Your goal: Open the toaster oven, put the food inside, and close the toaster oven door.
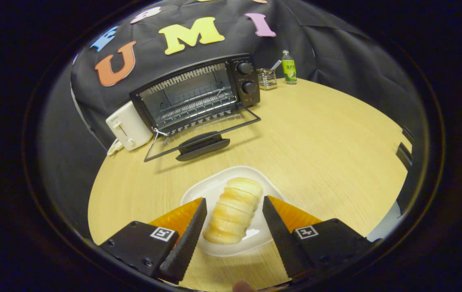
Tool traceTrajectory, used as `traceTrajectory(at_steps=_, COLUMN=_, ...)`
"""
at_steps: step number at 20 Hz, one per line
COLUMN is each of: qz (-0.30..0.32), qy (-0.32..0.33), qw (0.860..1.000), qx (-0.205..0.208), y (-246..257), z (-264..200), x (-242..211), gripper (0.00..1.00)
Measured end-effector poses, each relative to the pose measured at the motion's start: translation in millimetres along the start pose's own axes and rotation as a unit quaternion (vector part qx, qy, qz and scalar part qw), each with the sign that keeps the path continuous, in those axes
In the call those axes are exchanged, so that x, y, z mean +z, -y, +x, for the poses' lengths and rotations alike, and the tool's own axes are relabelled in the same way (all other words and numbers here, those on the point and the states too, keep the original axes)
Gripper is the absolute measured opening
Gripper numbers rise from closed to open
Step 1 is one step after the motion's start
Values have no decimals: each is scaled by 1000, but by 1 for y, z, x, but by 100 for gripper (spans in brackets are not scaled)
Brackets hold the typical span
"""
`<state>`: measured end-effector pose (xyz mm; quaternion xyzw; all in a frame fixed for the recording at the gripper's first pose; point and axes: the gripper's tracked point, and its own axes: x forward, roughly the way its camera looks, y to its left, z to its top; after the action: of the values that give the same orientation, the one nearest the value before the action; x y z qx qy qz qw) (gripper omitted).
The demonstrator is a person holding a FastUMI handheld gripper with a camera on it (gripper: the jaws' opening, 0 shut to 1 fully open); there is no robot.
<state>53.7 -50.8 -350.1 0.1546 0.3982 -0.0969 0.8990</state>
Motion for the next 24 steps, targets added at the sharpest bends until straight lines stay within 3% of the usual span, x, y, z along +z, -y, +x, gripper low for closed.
traceTrajectory(at_steps=2, qz=-5, qy=7, qw=1000, qx=-5, y=1, z=1, x=4, gripper=89)
traceTrajectory(at_steps=9, qz=-39, qy=-2, qw=999, qx=11, y=0, z=2, x=-7, gripper=56)
traceTrajectory(at_steps=13, qz=-5, qy=-3, qw=1000, qx=25, y=1, z=3, x=-7, gripper=40)
traceTrajectory(at_steps=19, qz=10, qy=23, qw=998, qx=50, y=0, z=-13, x=13, gripper=38)
traceTrajectory(at_steps=24, qz=25, qy=68, qw=994, qx=86, y=-18, z=-38, x=64, gripper=38)
